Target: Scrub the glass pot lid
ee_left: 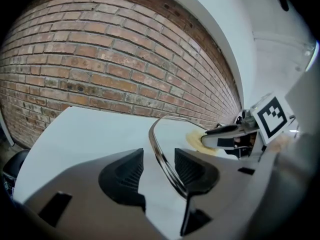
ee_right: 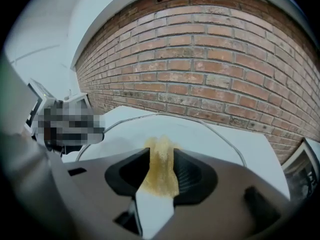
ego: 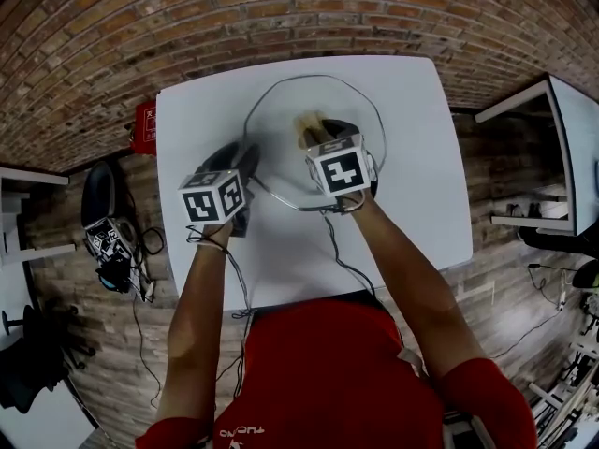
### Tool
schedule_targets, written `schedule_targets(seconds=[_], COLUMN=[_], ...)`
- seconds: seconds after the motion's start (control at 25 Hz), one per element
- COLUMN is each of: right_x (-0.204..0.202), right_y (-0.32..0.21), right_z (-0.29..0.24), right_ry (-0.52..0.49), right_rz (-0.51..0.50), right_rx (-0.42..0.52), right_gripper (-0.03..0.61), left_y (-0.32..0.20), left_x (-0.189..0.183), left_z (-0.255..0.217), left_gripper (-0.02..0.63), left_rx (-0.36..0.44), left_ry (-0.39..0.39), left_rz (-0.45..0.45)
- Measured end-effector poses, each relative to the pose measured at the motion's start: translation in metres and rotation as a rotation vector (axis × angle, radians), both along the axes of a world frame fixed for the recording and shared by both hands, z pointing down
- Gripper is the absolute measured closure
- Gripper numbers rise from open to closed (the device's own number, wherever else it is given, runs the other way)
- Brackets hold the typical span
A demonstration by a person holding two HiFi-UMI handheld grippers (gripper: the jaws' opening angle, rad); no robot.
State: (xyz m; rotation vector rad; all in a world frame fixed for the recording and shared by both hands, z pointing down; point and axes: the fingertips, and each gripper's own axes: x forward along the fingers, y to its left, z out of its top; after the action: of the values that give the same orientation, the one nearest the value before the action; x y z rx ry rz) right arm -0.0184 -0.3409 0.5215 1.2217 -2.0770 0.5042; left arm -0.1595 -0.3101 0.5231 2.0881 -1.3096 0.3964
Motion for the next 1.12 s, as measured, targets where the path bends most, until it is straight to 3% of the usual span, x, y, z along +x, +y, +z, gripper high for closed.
schedule_targets(seconds=[0.16, 0.36, 0.52, 0.64, 0.72, 0.88, 1.12], right_x=[0.005, 0.007, 0.010, 0.015, 0.017, 0.012, 0.007], right_y=[0.009, 0.036, 0.066, 0.088, 0.104, 0.136, 0.162], right_z=[-0.022, -0.082, -0.154, -0.192, -0.208, -0.227, -0.237], right_ry=[-0.052, -0.221, -0.377, -0.420, -0.423, -0.407, -0.423], right_rz=[-0.009, -0.073, -0.142, -0.172, -0.194, -0.259, -0.291], right_rx=[0.042, 0.219, 0.435, 0.535, 0.586, 0.663, 0.673], right_gripper=[0.426, 0.428, 0.429, 0.466, 0.513, 0.532, 0.547], left_y=[0.008, 0.024, 0.054, 0.077, 0.090, 0.113, 0.133], left_x=[-0.008, -0.008, 0.019, 0.043, 0.058, 0.081, 0.101], left_z=[-0.023, -0.105, -0.176, -0.212, -0.227, -0.244, -0.249], left_gripper=[0.425, 0.425, 0.426, 0.475, 0.520, 0.569, 0.592], left_rx=[0.067, 0.292, 0.503, 0.598, 0.630, 0.659, 0.661], left_ry=[-0.014, 0.018, 0.060, 0.055, 0.061, 0.064, 0.044], left_rz=[-0.032, -0.100, -0.029, 0.026, 0.052, 0.089, 0.115])
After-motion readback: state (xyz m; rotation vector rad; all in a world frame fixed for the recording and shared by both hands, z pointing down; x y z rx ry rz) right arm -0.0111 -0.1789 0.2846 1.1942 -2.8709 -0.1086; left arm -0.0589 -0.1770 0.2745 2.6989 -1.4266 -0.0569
